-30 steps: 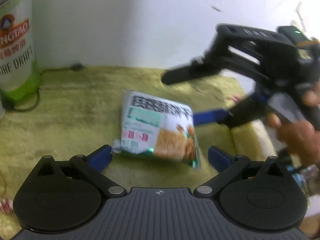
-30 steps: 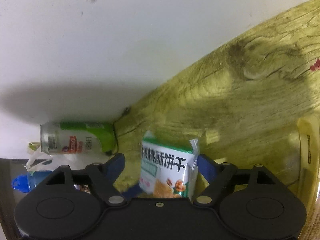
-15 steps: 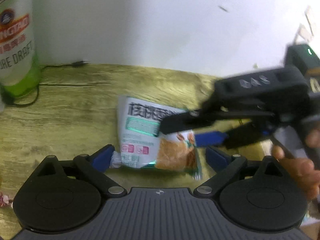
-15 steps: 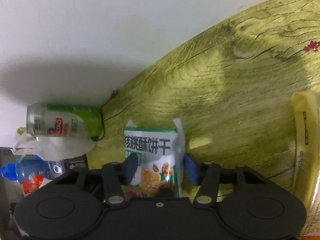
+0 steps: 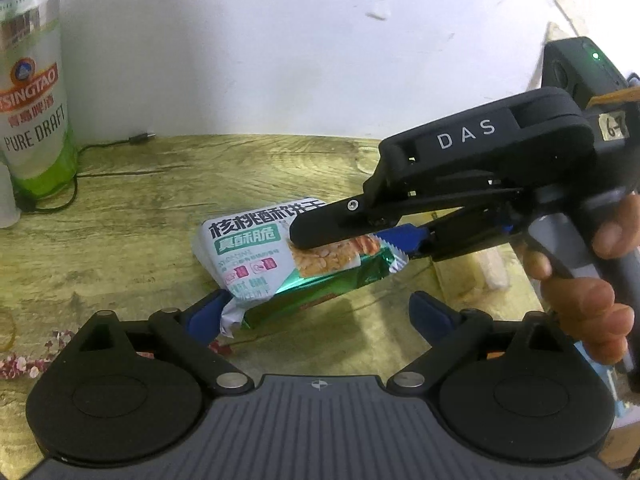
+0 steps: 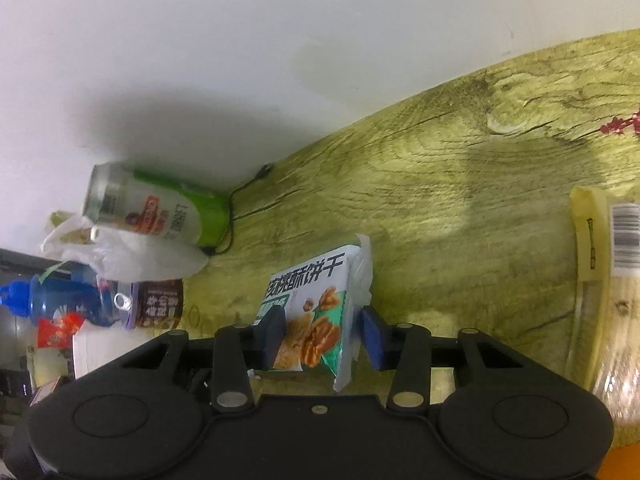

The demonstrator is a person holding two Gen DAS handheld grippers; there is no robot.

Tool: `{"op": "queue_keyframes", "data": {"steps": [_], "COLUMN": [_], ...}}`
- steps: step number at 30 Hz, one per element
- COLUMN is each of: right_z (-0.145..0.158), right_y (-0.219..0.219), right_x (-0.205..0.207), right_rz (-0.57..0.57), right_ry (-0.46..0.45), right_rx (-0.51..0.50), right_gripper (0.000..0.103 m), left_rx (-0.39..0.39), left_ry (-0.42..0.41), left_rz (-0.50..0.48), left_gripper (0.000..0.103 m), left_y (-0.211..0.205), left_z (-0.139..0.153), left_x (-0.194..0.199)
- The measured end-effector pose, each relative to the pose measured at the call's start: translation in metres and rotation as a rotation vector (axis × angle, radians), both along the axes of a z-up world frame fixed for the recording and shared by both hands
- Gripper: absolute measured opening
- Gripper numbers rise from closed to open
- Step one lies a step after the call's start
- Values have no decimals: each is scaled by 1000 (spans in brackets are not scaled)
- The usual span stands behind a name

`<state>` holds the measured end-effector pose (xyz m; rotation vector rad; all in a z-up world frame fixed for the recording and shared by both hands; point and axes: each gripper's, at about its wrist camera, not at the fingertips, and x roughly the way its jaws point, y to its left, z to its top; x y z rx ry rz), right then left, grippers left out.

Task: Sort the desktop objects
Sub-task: 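Close the left gripper on the pack beside the right gripper, then carry the pack with both grippers and lower it beside the other biscuit pack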

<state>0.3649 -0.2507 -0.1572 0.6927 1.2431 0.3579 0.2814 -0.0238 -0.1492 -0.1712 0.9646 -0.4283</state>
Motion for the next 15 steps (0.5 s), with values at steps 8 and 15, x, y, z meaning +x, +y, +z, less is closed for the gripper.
{"op": "queue_keyframes", "data": {"steps": [8,15], "right_z": [21,47], "right_y": [-3,-3], "right_x": [-26,-55], "right_rz": [19,47], "right_ry": [-46,-89], "right_rx": [0,-1], "right_gripper": [41,41], "left_rx": [16,34], "left_ry": [-43,-85], "left_rz": [-24,-41], "left_gripper": [96,96], "left_y": [-8,-10], "left_z": [25,53], "left_x": [-32,-65]}}
